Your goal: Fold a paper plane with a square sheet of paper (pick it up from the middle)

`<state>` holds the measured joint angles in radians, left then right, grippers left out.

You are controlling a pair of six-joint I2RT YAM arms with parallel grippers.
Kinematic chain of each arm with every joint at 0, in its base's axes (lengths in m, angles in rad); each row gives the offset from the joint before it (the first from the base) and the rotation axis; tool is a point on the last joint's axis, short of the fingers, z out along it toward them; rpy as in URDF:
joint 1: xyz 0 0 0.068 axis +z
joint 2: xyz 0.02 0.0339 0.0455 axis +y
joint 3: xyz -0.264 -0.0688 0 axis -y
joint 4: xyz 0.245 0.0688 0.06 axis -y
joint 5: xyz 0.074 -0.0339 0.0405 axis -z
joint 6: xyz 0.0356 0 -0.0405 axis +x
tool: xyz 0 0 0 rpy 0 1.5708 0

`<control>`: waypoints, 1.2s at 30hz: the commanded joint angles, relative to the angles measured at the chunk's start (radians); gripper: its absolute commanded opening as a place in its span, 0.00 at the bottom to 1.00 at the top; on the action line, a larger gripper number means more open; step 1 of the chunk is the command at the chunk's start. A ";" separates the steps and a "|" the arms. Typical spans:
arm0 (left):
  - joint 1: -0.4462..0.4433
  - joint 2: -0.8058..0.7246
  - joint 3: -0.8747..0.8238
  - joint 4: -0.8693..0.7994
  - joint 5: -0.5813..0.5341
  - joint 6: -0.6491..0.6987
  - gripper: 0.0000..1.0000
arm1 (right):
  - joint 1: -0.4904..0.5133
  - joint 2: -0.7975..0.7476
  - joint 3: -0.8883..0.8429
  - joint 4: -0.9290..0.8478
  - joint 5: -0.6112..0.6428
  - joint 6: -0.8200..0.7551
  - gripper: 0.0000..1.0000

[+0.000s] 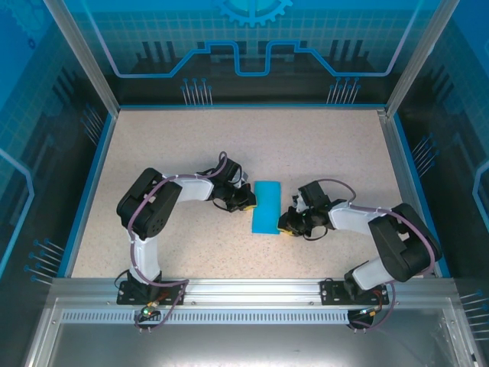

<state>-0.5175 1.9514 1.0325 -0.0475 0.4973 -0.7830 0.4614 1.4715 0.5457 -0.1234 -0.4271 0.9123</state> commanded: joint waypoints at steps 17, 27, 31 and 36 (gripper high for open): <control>0.002 0.060 -0.049 -0.153 -0.137 0.011 0.00 | 0.082 0.113 0.061 -0.018 -0.024 -0.023 0.19; 0.001 0.061 -0.052 -0.146 -0.137 0.013 0.00 | 0.073 -0.016 -0.053 -0.161 0.013 -0.036 0.19; 0.001 0.060 -0.040 -0.141 -0.124 0.022 0.00 | 0.066 -0.084 0.013 -0.185 0.041 -0.061 0.19; 0.001 0.023 -0.010 -0.144 -0.090 0.043 0.01 | 0.061 -0.093 0.161 -0.198 0.103 -0.128 0.20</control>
<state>-0.5175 1.9503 1.0359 -0.0498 0.4980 -0.7742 0.5293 1.3842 0.6121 -0.2882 -0.3714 0.8398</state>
